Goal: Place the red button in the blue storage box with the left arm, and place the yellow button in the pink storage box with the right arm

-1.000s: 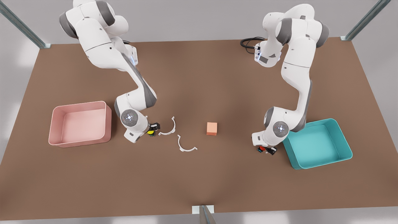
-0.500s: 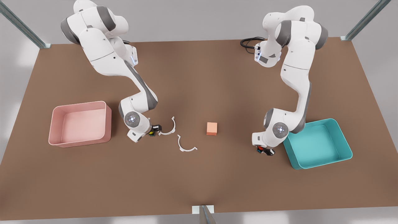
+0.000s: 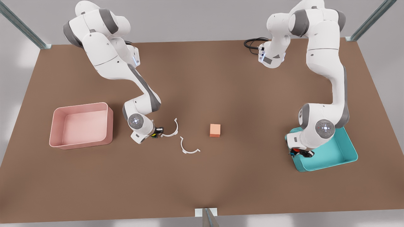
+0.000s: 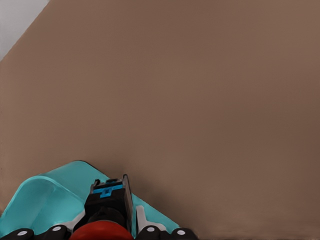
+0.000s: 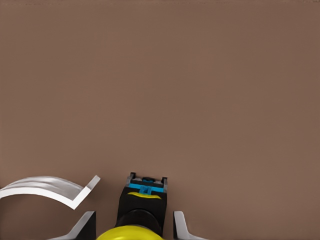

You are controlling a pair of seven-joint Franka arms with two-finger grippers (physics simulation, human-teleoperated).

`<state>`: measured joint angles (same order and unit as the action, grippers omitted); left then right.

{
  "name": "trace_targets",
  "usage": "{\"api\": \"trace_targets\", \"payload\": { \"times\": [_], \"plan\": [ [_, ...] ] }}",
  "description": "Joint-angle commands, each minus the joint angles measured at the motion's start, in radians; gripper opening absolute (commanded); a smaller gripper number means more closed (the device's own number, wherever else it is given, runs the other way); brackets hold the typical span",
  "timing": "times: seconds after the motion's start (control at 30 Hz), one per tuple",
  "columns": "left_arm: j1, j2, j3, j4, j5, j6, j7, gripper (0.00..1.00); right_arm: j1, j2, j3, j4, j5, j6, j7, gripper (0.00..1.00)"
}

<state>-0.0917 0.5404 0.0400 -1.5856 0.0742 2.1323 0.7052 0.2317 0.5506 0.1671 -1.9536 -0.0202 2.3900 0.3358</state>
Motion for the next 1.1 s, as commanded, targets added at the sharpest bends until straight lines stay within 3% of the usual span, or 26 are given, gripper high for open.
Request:
{"api": "trace_targets", "payload": {
  "times": [0.0,0.07,0.17,0.2,0.37,0.47,0.53,0.63,0.67,0.7,0.9,0.93,1.0,1.07],
  "plan": [
    [0.044,-0.004,0.001,0.003,-0.004,-0.104,0.283,0.5,0.0,0.0,0.0,0.001,0.0,0.017,0.011,0.64],
    [0.105,0.001,0.001,0.003,-0.005,-0.104,0.376,0.5,0.0,0.0,0.0,0.001,0.0,0.017,0.006,0.49],
    [0.142,0.021,0.001,0.003,-0.004,-0.1,0.441,0.54,0.0,-0.003,0.0,0.002,0.0,0.014,0.005,0.4],
    [0.147,0.03,0.003,0.003,-0.001,-0.1,0.444,1.0,0.0,-0.008,0.0,0.004,0.0,0.011,0.005,0.39],
    [0.138,0.024,0.001,0.015,-0.005,-0.137,0.288,1.0,-0.072,-0.184,0.0,0.015,0.0,-0.166,-0.106,0.39],
    [0.015,0.004,0.0,0.214,-0.004,-0.451,-0.189,1.0,-0.146,-0.281,-0.001,0.042,-0.001,-0.323,-0.201,0.39],
    [-0.02,-0.028,-0.006,0.317,-0.019,-0.453,-0.493,1.0,-0.229,-0.304,-0.001,0.065,-0.001,-0.405,-0.316,0.39],
    [-0.022,-0.198,-0.02,0.312,-0.042,-0.52,-0.765,1.0,-0.35,-0.321,-0.001,0.055,0.0,-0.448,-0.46,0.39],
    [-0.019,-0.318,-0.025,0.216,-0.054,-0.529,-0.797,1.0,-0.405,-0.321,-0.001,0.045,0.0,-0.449,-0.529,0.39],
    [-0.022,-0.355,-0.026,0.182,-0.054,-0.526,-0.8,1.0,-0.449,-0.321,-0.001,0.045,0.002,-0.463,-0.58,0.39],
    [-0.034,-0.297,-0.025,0.257,-0.048,-0.557,-0.805,1.0,-0.675,-0.296,-0.001,-0.027,0.005,-0.471,-0.779,0.4],
    [-0.036,-0.297,-0.025,0.257,-0.048,-0.562,-0.805,1.0,-0.686,-0.278,-0.001,-0.041,0.009,-0.471,-0.779,0.45],
    [-0.036,-0.284,-0.025,0.297,-0.076,-0.592,-0.831,1.0,-0.703,-0.245,-0.001,-0.039,0.032,-0.471,-0.779,0.79],
    [-0.037,-0.278,-0.025,0.317,-0.076,-0.594,-0.845,1.0,-0.69,-0.242,0.0,-0.002,0.034,-0.471,-0.768,0.97]
  ]
}}
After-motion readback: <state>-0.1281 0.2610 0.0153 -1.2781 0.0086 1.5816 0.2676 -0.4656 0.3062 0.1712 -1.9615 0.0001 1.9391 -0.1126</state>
